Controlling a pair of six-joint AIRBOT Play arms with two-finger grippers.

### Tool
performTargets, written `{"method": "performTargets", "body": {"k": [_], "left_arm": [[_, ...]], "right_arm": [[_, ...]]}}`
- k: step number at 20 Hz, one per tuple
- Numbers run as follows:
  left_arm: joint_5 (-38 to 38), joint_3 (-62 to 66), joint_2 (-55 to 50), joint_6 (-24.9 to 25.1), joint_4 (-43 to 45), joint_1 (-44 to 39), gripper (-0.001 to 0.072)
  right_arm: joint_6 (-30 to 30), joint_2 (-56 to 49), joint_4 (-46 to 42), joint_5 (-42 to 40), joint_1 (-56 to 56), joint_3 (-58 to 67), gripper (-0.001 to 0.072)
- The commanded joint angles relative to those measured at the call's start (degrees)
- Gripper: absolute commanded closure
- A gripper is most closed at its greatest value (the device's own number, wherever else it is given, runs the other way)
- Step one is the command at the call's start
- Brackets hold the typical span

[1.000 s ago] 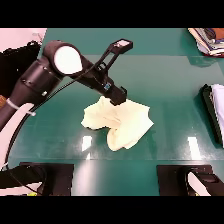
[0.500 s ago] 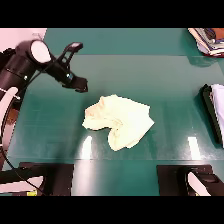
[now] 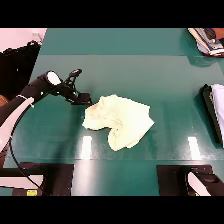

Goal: Fold the shirts.

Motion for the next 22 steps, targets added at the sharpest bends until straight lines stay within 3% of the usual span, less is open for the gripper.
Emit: {"method": "performTargets", "body": {"k": [1, 4, 12, 13, 14, 15, 22], "left_arm": [[0.7, -0.9, -1.9, 1.5, -3.4, -0.9, 0.0207], [0.8, -1.0, -1.9, 3.4, -3.2, -3.5, 0.0207], [0.4, -1.0, -1.9, 2.3, 0.1, -3.4, 0.0209], [0.4, -1.0, -1.9, 2.3, 0.1, -3.4, 0.0265], [0.4, -1.0, -1.9, 2.4, 0.1, -3.4, 0.0528], [0.4, -1.0, -1.9, 2.4, 0.2, -3.4, 0.0673], [-3.8, 7.1, 0.6, 2.4, 1.1, 1.0, 0.0683]], "right_arm": [[0.0, -0.3, -0.1, 0.8, 0.0, 0.0, 0.0696], [0.0, -1.5, 0.0, 1.2, 0.0, 0.0, 0.0696], [0.0, -6.4, 0.0, 8.4, 0.0, 0.0, 0.0696], [0.0, -6.8, 0.0, 8.6, 0.0, 0.0, 0.0696], [0.0, -7.1, 0.0, 8.6, 0.0, 0.0, 0.0696], [0.0, -7.1, 0.0, 8.6, 0.0, 0.0, 0.0696], [0.0, -7.1, -7.7, 16.7, -0.1, -5.8, 0.0694]]}}
